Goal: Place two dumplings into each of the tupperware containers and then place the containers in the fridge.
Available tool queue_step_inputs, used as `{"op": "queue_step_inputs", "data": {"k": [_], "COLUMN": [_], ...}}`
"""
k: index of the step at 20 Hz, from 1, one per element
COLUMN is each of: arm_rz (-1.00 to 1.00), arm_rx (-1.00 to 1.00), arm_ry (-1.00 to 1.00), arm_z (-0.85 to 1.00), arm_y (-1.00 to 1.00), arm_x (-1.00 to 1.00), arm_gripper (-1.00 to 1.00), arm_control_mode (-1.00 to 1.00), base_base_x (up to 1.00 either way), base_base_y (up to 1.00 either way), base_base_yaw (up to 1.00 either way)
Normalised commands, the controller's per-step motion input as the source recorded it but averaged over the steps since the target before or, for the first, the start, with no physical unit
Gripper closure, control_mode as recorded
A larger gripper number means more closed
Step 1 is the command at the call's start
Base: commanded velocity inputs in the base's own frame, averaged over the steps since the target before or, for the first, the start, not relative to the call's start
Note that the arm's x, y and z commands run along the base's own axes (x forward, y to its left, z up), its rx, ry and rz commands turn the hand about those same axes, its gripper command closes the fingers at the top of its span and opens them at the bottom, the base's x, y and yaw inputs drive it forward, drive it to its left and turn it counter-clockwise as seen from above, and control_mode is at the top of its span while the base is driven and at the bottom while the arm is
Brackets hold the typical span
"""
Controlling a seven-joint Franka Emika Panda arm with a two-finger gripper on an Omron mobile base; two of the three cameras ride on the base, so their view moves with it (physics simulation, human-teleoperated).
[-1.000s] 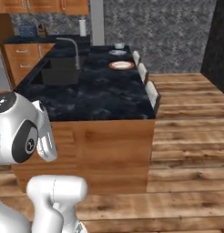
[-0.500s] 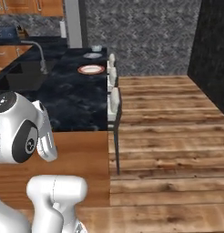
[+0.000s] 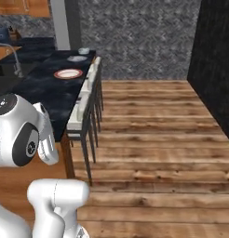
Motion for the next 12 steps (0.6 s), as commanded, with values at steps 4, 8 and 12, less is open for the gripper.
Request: {"op": "queue_step_inputs", "data": {"k": [4,8,12], "arm_rz": [0.0,0.0,0.0], "arm_rx": [0.0,0.0,0.0], "arm_ry": [0.0,0.0,0.0], "arm_z": [0.0,0.0,0.0], "arm_y": [0.0,0.0,0.0], "arm_x": [0.0,0.0,0.0], "arm_gripper": [-1.0,-1.0,-1.0], "arm_control_mode": [1.0,1.0,1.0], "base_base_x": [0.63,0.77,1.0], "base_base_y": [-1.0,-0.98,-0.81], "base_base_yaw": [0.27,0.34,0.37]}}
